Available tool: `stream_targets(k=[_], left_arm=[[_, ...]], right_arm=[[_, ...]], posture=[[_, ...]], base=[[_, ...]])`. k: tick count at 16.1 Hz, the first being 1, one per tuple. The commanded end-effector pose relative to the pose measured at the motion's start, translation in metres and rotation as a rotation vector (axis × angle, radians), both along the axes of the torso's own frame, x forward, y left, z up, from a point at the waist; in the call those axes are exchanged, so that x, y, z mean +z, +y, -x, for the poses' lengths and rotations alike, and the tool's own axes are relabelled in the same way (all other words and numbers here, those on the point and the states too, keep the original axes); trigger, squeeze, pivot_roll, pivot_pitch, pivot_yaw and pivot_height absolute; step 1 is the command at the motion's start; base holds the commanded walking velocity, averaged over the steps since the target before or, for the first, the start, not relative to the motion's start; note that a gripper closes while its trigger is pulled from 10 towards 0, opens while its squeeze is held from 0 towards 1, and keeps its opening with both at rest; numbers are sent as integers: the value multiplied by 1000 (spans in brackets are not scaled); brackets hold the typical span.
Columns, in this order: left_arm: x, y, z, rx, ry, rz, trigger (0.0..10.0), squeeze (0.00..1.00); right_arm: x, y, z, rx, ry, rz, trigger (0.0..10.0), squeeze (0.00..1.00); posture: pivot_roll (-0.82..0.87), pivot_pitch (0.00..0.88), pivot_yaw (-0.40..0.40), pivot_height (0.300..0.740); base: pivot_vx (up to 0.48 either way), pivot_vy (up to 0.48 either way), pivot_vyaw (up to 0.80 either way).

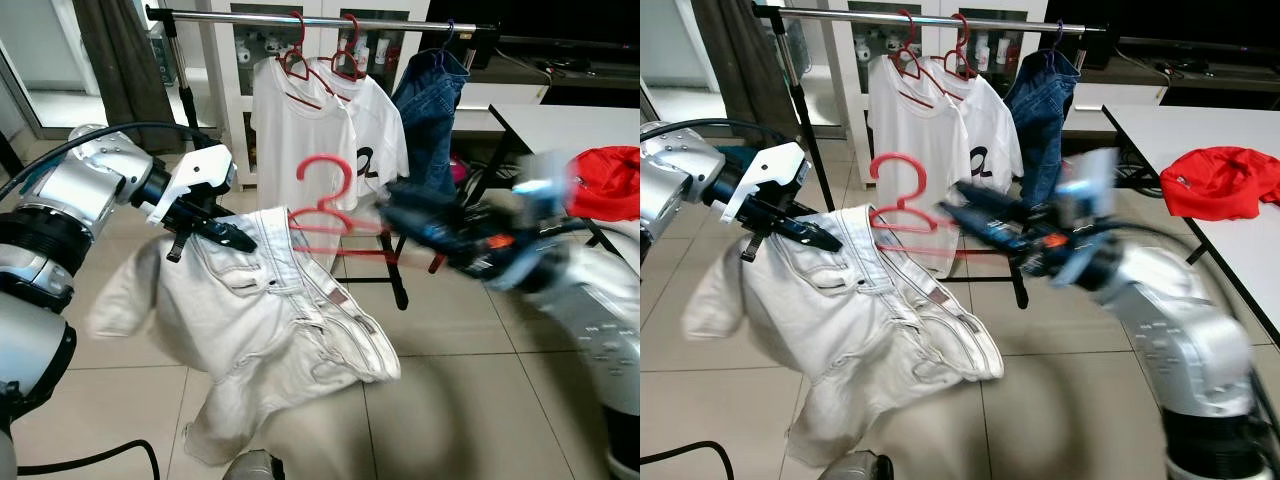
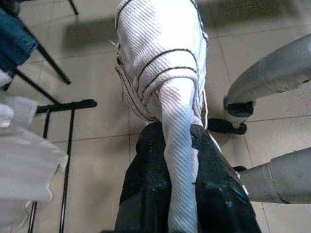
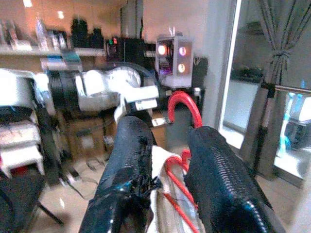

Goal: Hang hanger

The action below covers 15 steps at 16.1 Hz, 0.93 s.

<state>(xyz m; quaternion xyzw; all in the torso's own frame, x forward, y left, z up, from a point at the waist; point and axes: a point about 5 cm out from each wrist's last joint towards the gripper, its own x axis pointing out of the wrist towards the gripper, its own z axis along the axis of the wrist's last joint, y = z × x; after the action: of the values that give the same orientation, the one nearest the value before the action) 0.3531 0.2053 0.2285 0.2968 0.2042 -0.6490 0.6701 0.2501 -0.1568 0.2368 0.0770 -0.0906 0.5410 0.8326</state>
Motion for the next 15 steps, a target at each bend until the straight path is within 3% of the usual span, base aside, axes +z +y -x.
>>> stream_targets(k=[1,4,6,8,10,11,14,15], left_arm=[[11,4,-2,20,-54,38,0,0],[26,8,-1,14,-70,97,0,0],[39,8,2,-8,-81,138,0,0],[55,11,7,-13,-104,146,0,0],[61,11,9,-21,-108,153,0,0],[65,10,10,-26,-109,155,0,0],[69,7,11,-35,-109,145,0,0],[72,5,13,-47,-106,149,0,0]], right_arm=[[5,-7,6,21,3,-20,10000,1000],[-17,-26,26,87,139,14,10000,1000],[-44,-39,30,29,265,64,10000,1000],[-86,-48,26,-96,384,255,10000,1000],[-103,-44,19,-131,407,298,10000,1000],[-116,-36,7,-168,407,313,10000,1000],[-133,-20,-13,-161,411,324,10000,1000],[-144,-15,-18,-140,413,380,10000,1000]], posture=[[-2,0,16,740],[5,0,16,740],[14,0,17,740],[22,0,26,740],[26,0,32,740],[33,0,31,740],[45,0,28,740],[46,0,30,740]], base=[[0,0,0],[0,0,0],[0,0,0],[0,0,0],[0,0,0],[0,0,0],[0,0,0],[0,0,0]])
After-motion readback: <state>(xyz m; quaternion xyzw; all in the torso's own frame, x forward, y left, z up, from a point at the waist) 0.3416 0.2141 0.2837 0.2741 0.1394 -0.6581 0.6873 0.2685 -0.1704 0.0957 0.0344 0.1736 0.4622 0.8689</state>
